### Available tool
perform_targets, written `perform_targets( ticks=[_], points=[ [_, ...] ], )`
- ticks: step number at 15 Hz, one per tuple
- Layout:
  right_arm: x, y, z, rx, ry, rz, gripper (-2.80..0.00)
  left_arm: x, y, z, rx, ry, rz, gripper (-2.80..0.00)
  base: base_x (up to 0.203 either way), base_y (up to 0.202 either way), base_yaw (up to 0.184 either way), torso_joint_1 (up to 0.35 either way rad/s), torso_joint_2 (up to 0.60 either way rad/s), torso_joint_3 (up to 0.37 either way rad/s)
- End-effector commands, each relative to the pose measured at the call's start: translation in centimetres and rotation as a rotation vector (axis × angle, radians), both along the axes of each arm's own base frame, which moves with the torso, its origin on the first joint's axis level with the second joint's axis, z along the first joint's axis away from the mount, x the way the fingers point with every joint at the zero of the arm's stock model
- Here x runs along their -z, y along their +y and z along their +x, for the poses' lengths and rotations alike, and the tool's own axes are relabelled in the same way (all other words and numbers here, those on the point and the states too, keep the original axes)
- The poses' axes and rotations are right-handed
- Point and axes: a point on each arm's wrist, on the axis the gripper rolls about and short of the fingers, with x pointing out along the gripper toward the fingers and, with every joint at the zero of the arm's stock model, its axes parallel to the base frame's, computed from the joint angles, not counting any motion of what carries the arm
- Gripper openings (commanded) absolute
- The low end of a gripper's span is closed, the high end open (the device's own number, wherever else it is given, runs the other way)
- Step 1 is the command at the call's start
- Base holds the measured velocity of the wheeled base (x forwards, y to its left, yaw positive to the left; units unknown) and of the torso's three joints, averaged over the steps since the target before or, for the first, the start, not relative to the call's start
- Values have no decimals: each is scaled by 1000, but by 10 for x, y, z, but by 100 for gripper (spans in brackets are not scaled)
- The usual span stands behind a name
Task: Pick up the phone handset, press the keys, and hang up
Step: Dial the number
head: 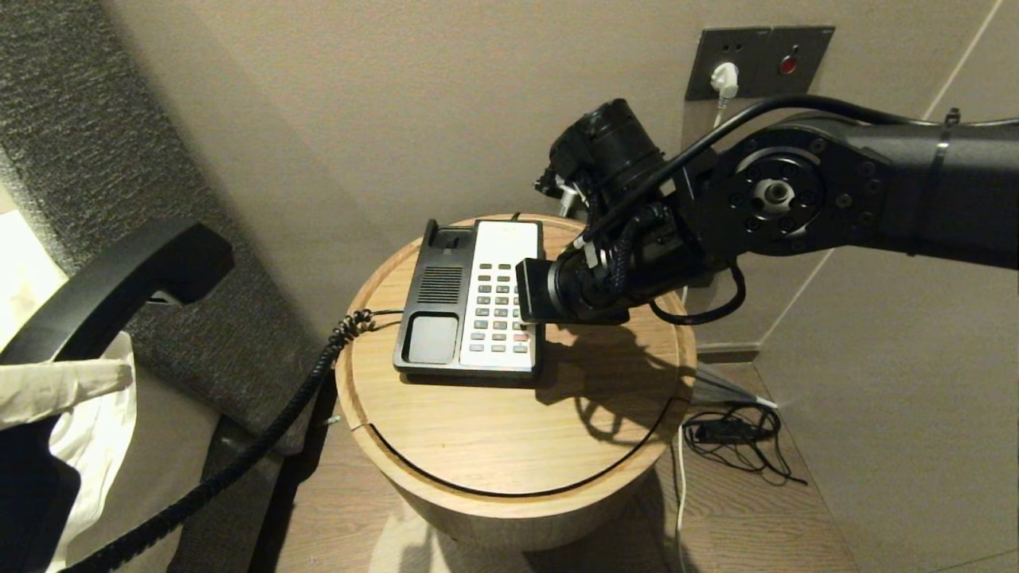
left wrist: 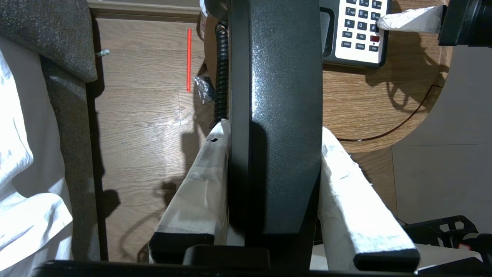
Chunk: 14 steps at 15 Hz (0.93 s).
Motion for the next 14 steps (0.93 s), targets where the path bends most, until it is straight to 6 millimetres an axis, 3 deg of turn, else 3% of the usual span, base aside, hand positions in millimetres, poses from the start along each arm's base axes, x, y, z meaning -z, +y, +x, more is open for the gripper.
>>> perform_targets(
  ticks=[1,8,14],
  points=[
    [-6,-3,-3,0,-7,9,-280,0,0,0,-2,3,0,-280,0,0,0,0,0,0],
    [-21,-1,-16,-39,-30,61,-280,1,1,-1,-3,2,-1,-280,0,0,0,0,0,0],
    [-7,5,-9,-41,-5,37,-280,2,1,-1,-3,7,3,-280,0,0,0,0,0,0]
  ],
)
